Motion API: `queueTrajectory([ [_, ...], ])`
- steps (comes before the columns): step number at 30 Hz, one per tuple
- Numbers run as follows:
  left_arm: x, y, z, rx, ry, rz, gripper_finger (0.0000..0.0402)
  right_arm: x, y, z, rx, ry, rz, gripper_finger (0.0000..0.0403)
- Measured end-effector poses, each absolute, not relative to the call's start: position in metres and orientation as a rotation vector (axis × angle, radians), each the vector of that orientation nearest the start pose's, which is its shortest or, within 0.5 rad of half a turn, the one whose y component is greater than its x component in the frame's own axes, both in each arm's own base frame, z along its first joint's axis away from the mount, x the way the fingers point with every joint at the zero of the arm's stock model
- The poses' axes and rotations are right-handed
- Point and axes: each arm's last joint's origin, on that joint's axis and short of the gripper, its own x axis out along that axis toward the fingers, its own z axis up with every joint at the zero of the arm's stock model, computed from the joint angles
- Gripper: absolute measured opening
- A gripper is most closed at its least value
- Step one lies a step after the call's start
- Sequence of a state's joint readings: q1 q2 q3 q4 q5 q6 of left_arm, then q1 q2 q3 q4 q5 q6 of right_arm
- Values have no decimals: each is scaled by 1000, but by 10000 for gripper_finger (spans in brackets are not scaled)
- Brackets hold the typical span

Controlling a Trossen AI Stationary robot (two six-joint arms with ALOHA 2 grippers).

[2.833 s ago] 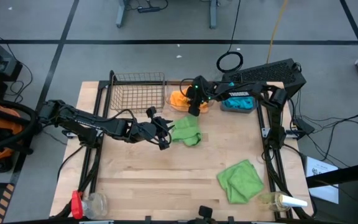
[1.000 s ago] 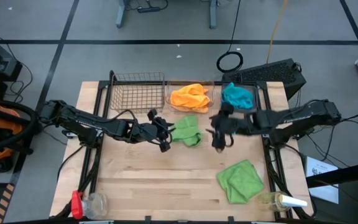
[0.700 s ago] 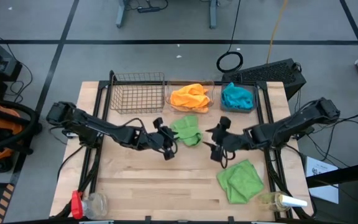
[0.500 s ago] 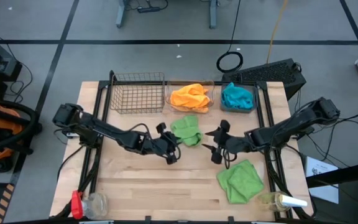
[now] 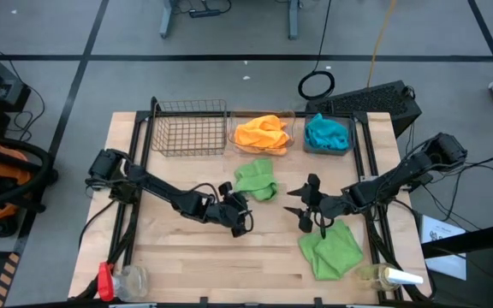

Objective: Sort microfiber towel by color & place in baskets
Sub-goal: Put the top green microfiber towel into the wire basket

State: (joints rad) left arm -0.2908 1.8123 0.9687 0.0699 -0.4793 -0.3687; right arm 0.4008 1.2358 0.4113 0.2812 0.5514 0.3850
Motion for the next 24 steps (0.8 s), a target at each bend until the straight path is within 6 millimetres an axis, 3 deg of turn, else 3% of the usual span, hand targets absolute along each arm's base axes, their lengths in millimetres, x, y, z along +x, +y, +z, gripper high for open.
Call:
queueTrajectory([
  [4,352,-77,154,14,666,347,242,206,78,161,130,460,-213,238],
  [8,360,-68,165,137,692,333,278,202,81,158,172,461,-213,238],
  [16,370,-52,157,276,777,292,283,199,87,158,186,435,-224,238],
  [24,374,-41,127,309,880,284,283,200,88,161,170,411,-211,238],
])
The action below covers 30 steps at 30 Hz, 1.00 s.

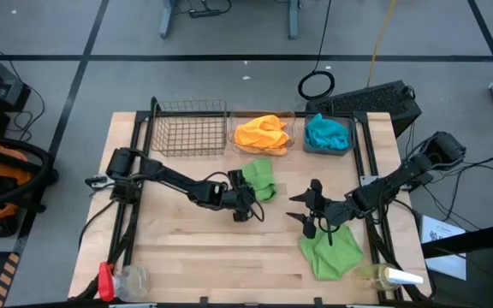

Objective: Sort microfiber towel by color & place in baskets
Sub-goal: Put the top green microfiber towel into the wire basket

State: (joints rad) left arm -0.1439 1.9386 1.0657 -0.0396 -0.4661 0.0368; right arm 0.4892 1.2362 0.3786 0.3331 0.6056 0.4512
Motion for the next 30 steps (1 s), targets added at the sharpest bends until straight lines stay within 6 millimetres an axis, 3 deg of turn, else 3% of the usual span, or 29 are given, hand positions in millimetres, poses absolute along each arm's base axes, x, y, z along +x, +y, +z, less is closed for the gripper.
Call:
queueTrajectory([
  [13,378,-34,108,394,903,354,266,202,90,166,187,363,-192,238],
  [17,378,-32,107,410,910,349,210,202,90,166,177,364,-189,238],
  [25,377,-32,104,418,933,323,31,202,90,166,182,367,-185,238],
  [27,377,-32,104,414,933,326,12,202,90,166,181,367,-185,238],
  [30,376,-36,104,421,930,325,16,202,90,166,179,367,-184,238],
])
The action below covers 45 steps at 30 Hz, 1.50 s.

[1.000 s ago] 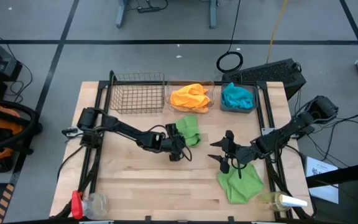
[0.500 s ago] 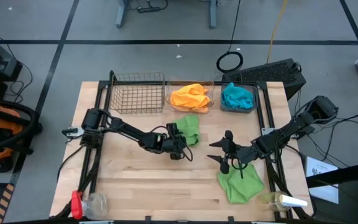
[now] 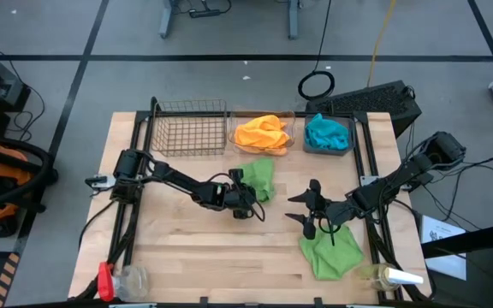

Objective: Sort microfiber towel by color & place in baskets
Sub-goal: Put the top green microfiber towel into the wire basket

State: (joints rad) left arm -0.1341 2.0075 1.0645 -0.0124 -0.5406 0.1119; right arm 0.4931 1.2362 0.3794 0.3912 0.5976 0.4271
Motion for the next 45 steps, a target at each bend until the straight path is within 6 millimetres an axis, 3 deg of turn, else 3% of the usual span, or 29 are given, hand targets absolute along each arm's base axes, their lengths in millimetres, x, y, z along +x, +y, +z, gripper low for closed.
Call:
queueTrajectory([
  [5,373,-46,110,450,914,333,16,202,90,166,178,367,-184,238],
  [11,370,-55,138,441,838,331,17,202,90,165,173,375,-185,238],
  [21,357,-58,182,423,773,327,17,202,90,165,172,377,-186,238],
  [45,330,-51,243,470,665,427,17,201,90,164,170,388,-194,238],
])
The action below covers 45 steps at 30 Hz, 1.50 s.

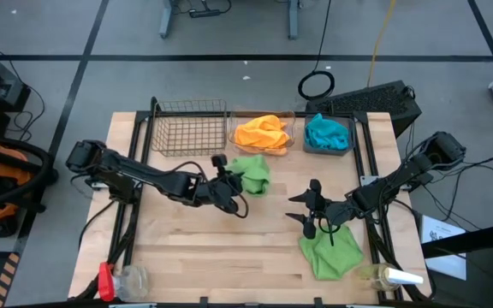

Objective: Sort microfiber towel by color & place in baskets
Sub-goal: Put the top green microfiber towel into the wire basket

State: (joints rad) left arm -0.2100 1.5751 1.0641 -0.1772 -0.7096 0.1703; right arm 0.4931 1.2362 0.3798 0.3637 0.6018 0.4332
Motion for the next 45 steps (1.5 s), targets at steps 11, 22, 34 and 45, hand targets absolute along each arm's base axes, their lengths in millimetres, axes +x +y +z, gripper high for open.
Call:
queueTrajectory([
  [11,310,-47,281,494,567,497,17,201,90,164,170,388,-194,238],
  [22,284,-39,318,533,484,650,17,201,90,164,170,388,-194,238],
  [34,262,-16,337,561,501,815,17,201,90,164,169,389,-194,238],
  [45,256,10,333,515,573,822,17,201,90,164,185,387,-197,238],
])
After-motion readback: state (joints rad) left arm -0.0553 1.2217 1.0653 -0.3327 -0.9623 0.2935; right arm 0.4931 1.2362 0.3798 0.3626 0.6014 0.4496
